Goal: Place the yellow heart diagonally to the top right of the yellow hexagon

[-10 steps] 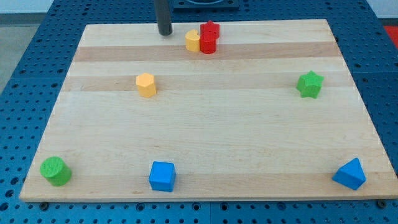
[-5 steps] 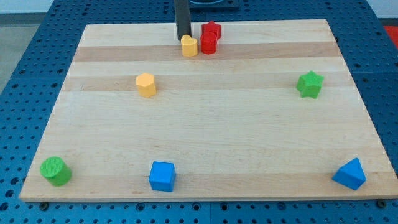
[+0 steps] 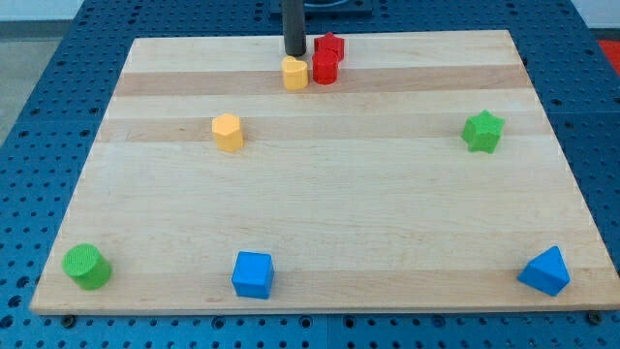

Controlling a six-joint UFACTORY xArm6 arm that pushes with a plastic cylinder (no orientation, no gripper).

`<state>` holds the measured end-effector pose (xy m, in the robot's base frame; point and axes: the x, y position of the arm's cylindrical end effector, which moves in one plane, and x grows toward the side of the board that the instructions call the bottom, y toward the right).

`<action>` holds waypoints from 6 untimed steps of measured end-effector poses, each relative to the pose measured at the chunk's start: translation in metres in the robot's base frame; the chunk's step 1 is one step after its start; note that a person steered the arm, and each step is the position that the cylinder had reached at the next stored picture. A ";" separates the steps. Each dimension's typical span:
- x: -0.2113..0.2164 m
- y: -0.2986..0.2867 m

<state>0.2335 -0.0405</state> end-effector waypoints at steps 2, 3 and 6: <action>0.016 -0.001; 0.043 -0.015; 0.052 -0.035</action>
<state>0.2855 -0.0759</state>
